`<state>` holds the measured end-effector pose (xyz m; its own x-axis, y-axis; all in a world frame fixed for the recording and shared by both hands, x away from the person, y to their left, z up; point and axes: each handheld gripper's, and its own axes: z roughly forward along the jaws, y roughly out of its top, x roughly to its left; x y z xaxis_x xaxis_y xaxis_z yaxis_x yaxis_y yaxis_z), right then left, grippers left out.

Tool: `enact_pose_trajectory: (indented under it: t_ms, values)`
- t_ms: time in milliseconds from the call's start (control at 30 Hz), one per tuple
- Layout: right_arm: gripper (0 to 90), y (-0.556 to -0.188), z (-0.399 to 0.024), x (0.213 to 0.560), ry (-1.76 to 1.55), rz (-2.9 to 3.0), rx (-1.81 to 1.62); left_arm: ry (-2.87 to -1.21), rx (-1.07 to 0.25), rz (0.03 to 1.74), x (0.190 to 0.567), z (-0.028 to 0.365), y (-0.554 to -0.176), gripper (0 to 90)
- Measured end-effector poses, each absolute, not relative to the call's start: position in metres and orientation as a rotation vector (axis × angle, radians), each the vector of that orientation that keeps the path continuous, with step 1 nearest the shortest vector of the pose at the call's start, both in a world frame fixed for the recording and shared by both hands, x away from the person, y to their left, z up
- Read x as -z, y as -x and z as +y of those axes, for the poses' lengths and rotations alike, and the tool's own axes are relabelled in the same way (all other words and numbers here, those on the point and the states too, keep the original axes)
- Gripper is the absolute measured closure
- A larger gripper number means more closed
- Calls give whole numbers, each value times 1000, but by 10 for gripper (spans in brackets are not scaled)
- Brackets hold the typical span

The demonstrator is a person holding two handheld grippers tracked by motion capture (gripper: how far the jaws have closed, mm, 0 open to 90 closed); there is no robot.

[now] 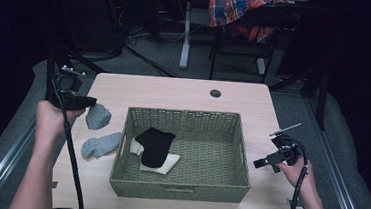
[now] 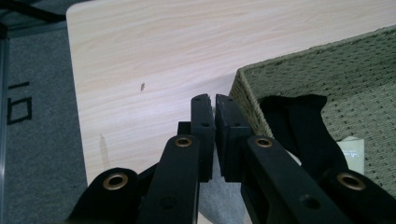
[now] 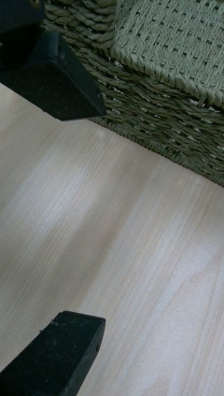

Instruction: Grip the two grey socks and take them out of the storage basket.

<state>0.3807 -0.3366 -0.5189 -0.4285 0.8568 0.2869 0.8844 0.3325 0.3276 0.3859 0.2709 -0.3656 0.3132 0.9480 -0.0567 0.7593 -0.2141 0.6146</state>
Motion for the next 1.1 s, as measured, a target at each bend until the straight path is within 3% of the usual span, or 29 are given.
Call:
enact_pose_trajectory:
  t_ms: [600,1100]
  values:
    - [12,-382,-337,518,1612,-2528,653,-2035,-362,1588,420,285,-384,872]
    - [12,-382,-338,518,1611,-2529,649,-2039,-334,1628,441,287,-391,872]
